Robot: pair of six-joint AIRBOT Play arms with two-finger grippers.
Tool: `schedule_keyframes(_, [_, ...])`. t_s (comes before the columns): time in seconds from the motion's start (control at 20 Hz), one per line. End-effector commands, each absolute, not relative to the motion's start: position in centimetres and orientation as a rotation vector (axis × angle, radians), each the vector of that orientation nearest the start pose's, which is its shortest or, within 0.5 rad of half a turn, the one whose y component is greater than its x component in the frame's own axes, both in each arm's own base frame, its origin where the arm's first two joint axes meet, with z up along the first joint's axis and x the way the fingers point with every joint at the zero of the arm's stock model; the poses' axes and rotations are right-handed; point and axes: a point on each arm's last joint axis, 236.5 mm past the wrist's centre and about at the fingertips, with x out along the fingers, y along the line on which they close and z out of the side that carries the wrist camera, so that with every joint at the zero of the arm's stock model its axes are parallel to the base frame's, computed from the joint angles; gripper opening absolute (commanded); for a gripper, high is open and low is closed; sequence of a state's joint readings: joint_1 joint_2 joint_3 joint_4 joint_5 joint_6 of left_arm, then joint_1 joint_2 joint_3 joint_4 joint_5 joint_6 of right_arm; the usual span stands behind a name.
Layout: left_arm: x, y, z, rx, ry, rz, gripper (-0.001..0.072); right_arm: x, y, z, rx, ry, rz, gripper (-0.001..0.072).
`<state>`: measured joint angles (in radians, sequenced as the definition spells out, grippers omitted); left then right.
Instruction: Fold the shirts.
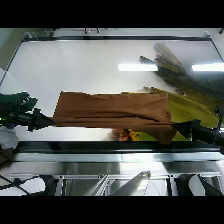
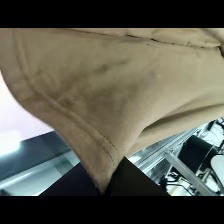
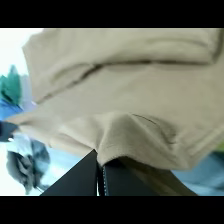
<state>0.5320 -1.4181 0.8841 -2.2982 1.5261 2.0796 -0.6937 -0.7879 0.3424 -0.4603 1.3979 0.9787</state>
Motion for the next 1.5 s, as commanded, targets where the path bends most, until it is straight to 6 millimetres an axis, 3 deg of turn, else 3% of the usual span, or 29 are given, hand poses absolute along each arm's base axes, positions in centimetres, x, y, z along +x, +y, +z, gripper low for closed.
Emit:
schedule_keyframes(0.0, [29.5,-2.7,-2.9,-0.763,1.490,-0.522,0.0025,27.5,6.3,3.6,1.075,0.822,0.439,0.0026])
schedule_keyframes(0.15, [33.2,-2.7,-0.8,-0.678,1.442,-0.530,0.0025,30.5,5.8,4.0,1.125,0.736,0.437,0.0027])
schedule_keyframes(0.25, [35.1,-3.4,-0.4,-0.649,1.457,-0.562,0.0025,32.4,6.1,3.3,1.128,0.734,0.454,0.0027])
schedule_keyframes(0.45, [38.5,-4.6,-2.3,-0.626,1.510,-0.601,0.0025,37.3,6.4,0.3,1.094,0.794,0.441,0.0027])
schedule_keyframes(0.7, [41.2,-4.1,-6.2,-0.664,1.579,-0.591,0.0025,41.8,6.5,-3.8,1.055,0.866,0.447,0.0027])
schedule_keyframes(0.85, [42.1,-3.9,-8.3,-0.690,1.610,-0.584,0.0024,43.0,5.3,-5.7,1.028,0.879,0.396,0.0027])
schedule_keyframes(1.05, [41.8,-3.8,-10.6,-0.725,1.651,-0.573,0.0024,42.5,4.6,-7.8,0.951,0.931,0.359,0.0027])
schedule_keyframes(1.2, [42.3,-3.7,-11.0,-0.730,1.625,-0.552,0.0031,42.5,4.3,-8.1,0.909,0.928,0.357,0.0029])
schedule_keyframes(1.25, [42.3,-3.8,-10.4,-0.732,1.627,-0.571,0.0125,42.6,4.3,-7.9,0.902,0.922,0.365,0.0154])
schedule_keyframes(1.3, [42.2,-3.8,-9.7,-0.723,1.635,-0.592,0.0316,42.5,4.4,-7.5,0.898,0.917,0.373,0.0293])
schedule_keyframes(1.4, [42.4,-3.7,-7.2,-0.710,1.649,-0.622,0.0618,42.3,3.8,-5.7,0.833,0.905,0.410,0.0311])
schedule_keyframes(1.45, [42.8,-3.4,-5.7,-0.694,1.638,-0.623,0.0705,42.1,2.6,-4.9,0.782,0.918,0.393,0.0433])
